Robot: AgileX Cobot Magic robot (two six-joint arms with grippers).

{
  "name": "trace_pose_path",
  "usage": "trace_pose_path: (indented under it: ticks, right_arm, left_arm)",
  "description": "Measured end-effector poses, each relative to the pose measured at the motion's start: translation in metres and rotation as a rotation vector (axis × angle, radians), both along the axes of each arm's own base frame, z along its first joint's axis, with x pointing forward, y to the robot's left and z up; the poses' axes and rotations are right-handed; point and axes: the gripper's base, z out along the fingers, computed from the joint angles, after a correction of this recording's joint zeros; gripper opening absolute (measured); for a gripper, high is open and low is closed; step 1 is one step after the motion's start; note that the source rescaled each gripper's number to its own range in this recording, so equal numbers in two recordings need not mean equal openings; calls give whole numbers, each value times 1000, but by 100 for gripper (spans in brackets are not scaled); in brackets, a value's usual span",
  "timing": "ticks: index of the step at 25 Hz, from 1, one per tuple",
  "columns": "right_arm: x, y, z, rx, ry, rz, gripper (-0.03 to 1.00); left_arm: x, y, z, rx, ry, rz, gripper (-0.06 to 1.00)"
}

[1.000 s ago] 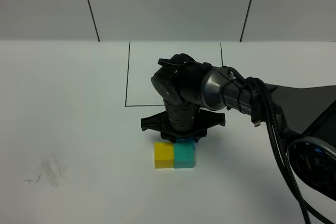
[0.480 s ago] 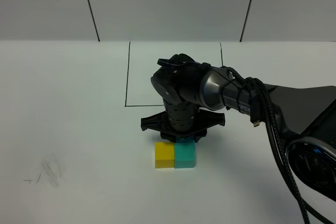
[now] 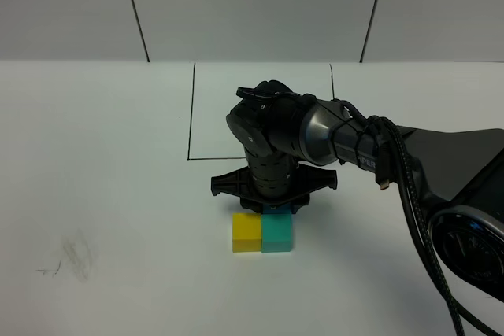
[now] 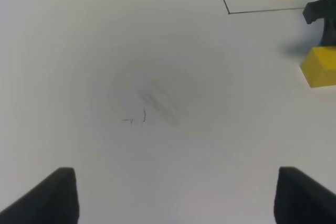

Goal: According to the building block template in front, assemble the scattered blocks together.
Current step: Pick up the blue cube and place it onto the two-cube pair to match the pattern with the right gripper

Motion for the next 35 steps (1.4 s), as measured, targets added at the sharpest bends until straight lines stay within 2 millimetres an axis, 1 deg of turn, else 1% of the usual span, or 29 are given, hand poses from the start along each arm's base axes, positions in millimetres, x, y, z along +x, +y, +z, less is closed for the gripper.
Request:
trace_pose_path:
  ticks: [20,35]
  right_arm:
    - [-1,0,0,5,14,-2,28]
    - [-1,1,0,1,17,35,29]
  left_arm:
    - [0,0,0,5,-1,-3,75]
    - [0,0,0,5,-1,-3,75]
